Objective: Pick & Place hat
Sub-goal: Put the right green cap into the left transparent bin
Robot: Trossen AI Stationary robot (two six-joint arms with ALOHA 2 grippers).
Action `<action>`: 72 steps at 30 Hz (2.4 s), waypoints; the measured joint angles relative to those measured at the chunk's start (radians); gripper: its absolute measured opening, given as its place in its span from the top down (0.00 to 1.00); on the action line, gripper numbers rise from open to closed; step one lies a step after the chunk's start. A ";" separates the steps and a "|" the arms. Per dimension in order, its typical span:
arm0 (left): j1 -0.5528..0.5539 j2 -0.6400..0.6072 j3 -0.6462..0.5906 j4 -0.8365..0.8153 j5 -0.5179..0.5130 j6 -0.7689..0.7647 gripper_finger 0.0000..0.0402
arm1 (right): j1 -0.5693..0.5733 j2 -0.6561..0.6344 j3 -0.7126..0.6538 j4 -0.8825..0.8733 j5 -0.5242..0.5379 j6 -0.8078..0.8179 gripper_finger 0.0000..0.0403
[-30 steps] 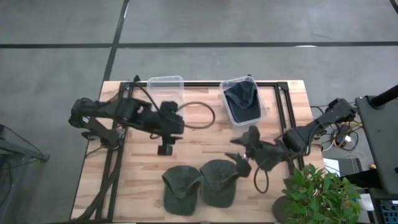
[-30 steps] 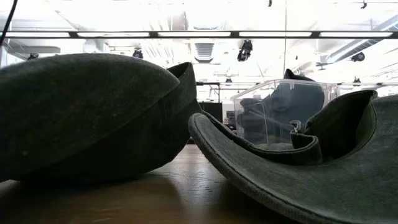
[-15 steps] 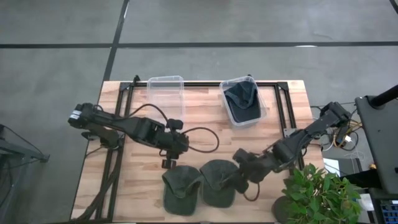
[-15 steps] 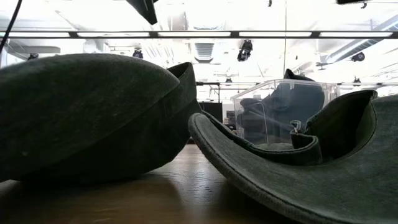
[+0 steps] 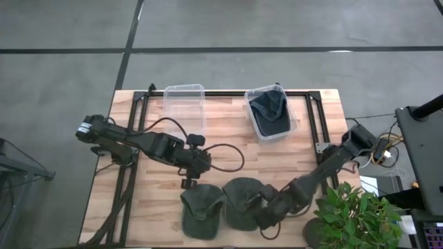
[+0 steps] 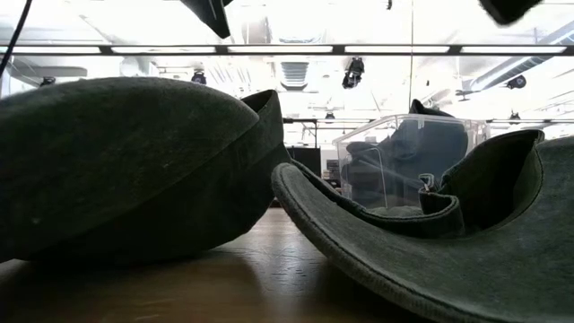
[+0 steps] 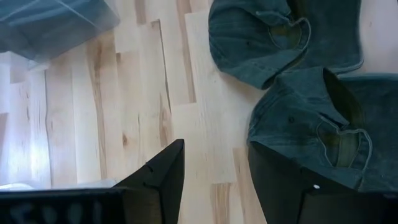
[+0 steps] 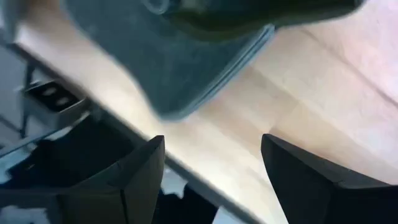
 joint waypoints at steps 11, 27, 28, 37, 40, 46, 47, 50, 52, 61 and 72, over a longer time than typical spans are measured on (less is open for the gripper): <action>0.000 0.000 0.000 0.017 0.000 0.005 0.58 | -0.001 0.114 0.004 0.011 0.051 -0.086 0.42; 0.000 0.000 0.000 0.018 -0.001 -0.008 0.58 | -0.017 0.123 -0.020 0.061 0.165 -0.147 0.43; 0.000 0.000 0.000 0.018 -0.001 -0.008 0.58 | -0.018 0.123 -0.021 0.064 0.167 -0.148 0.44; 0.000 0.000 0.000 0.018 -0.001 -0.007 0.58 | -0.019 0.119 -0.027 0.051 0.188 -0.188 0.80; 0.000 0.000 0.000 0.018 -0.001 -0.007 0.58 | -0.020 0.110 -0.025 0.022 0.188 -0.207 0.94; 0.000 0.000 0.000 0.018 -0.003 -0.007 0.58 | -0.018 0.086 0.028 -0.161 0.191 -0.205 0.96; 0.000 0.000 0.000 0.017 -0.004 -0.007 0.58 | -0.018 0.077 0.042 -0.194 0.207 -0.206 0.96; 0.000 -0.001 0.000 0.017 -0.005 -0.004 0.58 | -0.022 0.053 0.087 -0.277 0.262 -0.207 0.96; 0.000 -0.004 0.004 0.013 -0.009 -0.004 0.58 | -0.023 0.032 0.117 -0.300 0.309 -0.214 0.97; -0.006 -0.062 0.119 -0.005 -0.010 0.019 0.58 | -0.059 -0.062 0.220 -0.348 0.583 -0.276 0.97; -0.006 -0.167 0.334 0.071 -0.010 0.064 0.58 | -0.325 -0.089 0.279 -0.028 0.622 -0.631 0.97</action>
